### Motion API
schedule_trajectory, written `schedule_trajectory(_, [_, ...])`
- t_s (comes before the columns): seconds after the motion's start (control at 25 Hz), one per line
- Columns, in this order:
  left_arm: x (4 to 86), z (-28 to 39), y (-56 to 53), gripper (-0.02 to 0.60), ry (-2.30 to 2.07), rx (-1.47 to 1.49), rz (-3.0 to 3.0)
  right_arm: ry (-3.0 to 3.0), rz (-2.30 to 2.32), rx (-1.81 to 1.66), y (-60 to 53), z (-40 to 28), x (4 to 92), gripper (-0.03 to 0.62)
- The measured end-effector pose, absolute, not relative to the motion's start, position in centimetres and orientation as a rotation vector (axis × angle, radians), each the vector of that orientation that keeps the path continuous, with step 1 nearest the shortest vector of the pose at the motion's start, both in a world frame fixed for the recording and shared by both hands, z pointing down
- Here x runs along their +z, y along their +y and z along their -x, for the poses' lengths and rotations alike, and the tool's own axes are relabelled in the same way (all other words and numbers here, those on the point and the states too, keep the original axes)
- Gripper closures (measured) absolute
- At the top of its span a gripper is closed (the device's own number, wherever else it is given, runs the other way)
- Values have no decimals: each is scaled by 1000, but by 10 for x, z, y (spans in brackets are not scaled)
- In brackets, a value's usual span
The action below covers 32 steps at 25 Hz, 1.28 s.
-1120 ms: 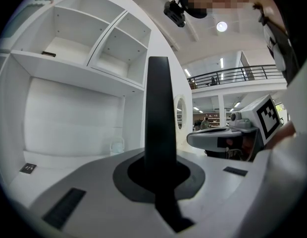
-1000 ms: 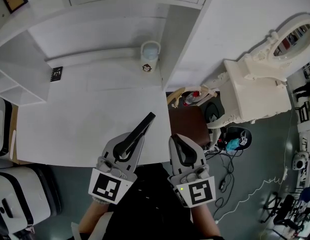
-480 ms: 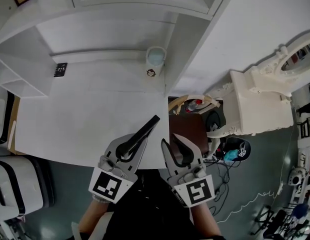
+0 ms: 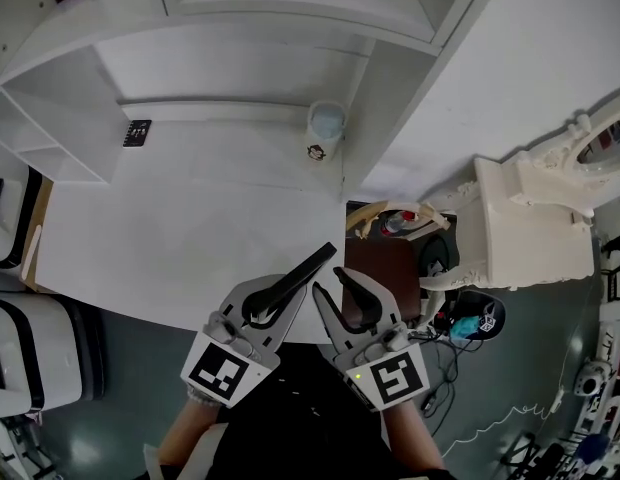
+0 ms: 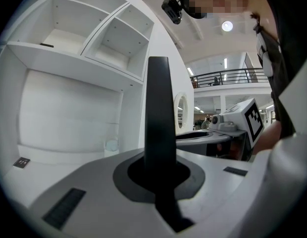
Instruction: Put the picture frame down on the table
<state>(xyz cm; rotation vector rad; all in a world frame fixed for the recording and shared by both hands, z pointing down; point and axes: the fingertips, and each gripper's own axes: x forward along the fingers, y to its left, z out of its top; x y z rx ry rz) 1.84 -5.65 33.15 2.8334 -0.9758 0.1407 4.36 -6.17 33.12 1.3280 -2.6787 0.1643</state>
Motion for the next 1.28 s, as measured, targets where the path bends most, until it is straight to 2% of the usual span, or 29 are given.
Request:
schedule_trajectory(0.68, [327, -29, -48, 569, -836, 99, -2840, -2823, -1201, 278, -60, -46, 333, 482])
schedule_trajectory(0.84, [328, -33, -48, 569, -815, 106, -2856, -2800, -1209, 219, -57, -48, 332, 522])
schedule_trajectory(1.28, [335, -38, -50, 569, -856, 140, -2823, -2729, -1294, 284, -59, -53, 337, 528])
